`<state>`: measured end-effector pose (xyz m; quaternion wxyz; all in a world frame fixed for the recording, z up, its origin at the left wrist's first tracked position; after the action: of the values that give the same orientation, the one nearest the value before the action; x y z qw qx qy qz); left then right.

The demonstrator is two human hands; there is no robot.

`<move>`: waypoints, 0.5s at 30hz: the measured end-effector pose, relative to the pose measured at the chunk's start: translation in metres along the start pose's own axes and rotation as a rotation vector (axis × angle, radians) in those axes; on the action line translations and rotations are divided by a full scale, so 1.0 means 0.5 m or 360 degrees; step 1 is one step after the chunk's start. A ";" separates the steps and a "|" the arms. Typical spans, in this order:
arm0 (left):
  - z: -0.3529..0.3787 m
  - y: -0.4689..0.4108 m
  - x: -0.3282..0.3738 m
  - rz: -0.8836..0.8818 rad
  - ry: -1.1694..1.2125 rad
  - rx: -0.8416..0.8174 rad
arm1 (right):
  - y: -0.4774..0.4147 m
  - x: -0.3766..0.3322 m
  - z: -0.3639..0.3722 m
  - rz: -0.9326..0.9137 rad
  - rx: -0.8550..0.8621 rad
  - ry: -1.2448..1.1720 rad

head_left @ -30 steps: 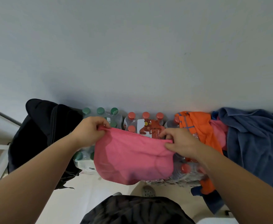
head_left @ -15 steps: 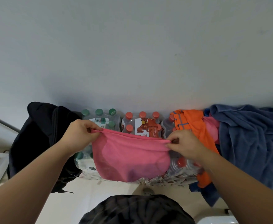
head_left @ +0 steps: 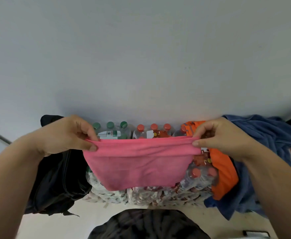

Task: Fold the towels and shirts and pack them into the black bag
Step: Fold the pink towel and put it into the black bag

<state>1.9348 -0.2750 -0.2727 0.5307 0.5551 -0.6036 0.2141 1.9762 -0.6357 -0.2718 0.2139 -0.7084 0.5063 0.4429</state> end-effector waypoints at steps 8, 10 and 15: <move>-0.026 -0.055 -0.061 -0.0107 -0.0509 0.0419 | -0.054 0.060 0.061 0.0226 0.0146 0.0368; -0.007 -0.058 -0.070 -0.0173 -0.0509 0.0268 | -0.060 0.068 0.081 0.0307 -0.0026 0.0381; 0.025 -0.042 -0.095 -0.0436 -0.0803 -0.0241 | -0.021 0.066 0.156 0.0496 -0.0954 0.0384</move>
<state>1.9401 -0.2706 -0.3254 0.4278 0.6260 -0.6501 -0.0499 1.9569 -0.5903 -0.3415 -0.1347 -0.7012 0.4774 0.5122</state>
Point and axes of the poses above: each hand's wrist, its own y-axis away from the middle knuckle, its own z-axis out of the palm, x = y × z, the point moved 9 cm from there along -y, towards the middle knuckle, and after that the axes turned 5 degrees about y, right-handed, at the moved point
